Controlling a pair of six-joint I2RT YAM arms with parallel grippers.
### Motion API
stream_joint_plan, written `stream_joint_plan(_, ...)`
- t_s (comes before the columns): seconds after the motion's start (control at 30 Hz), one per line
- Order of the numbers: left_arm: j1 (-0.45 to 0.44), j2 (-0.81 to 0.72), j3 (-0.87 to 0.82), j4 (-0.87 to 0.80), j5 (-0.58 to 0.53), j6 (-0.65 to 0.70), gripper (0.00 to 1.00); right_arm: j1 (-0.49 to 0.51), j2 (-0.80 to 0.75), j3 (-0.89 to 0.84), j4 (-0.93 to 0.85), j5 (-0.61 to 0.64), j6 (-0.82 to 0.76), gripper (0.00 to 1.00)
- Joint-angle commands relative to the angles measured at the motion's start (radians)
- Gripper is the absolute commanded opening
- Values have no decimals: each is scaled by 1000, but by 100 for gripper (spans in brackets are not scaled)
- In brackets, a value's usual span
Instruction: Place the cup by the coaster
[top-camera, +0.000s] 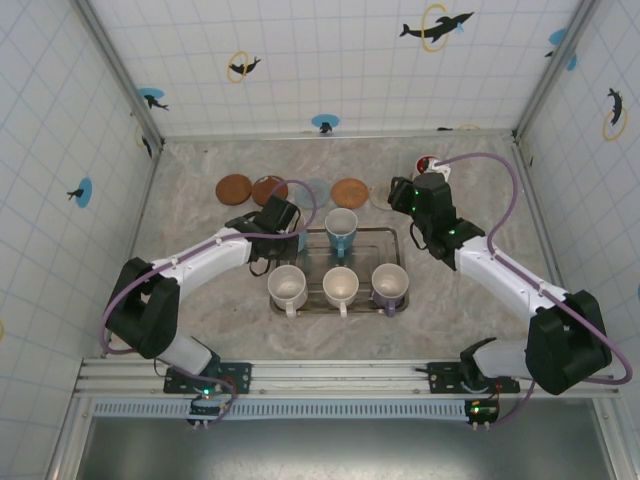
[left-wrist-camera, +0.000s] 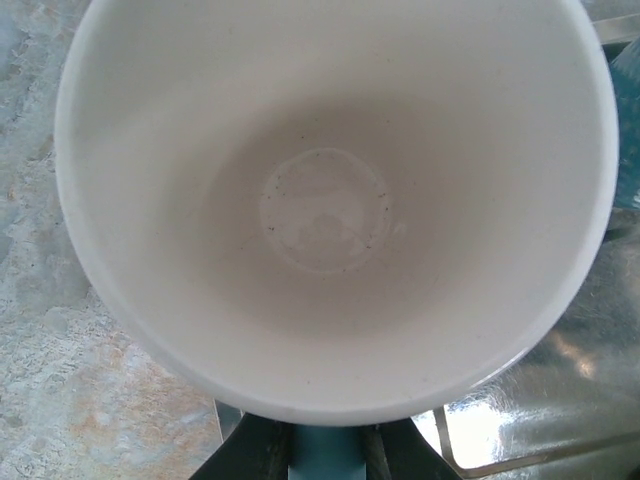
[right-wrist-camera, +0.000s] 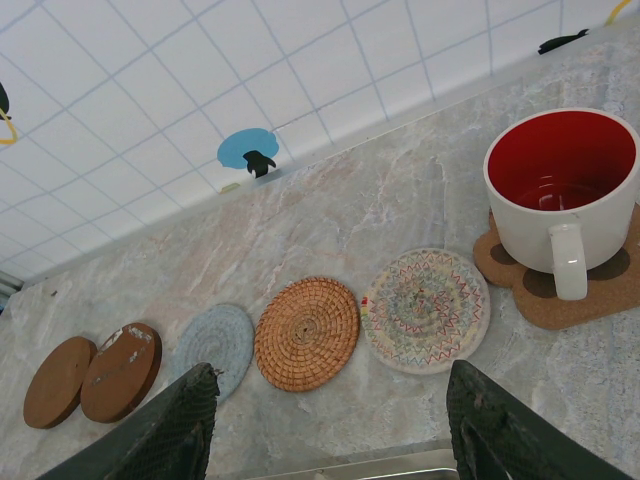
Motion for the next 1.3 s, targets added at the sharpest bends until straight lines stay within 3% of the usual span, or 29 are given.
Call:
stream_joint_plan(0.0,-5,-26,-9,6,-40,-15,0,6,4,-15,43,21,0,63)
stream_joint_plan(0.8,-6,-102,-5,29,-71,-26,0,4,8,-14,43,16,-5,62)
stream_joint_plan(1.27,14,-74,135,-11,-109,-7,0,2,-9,-25,63,-8,-6,62)
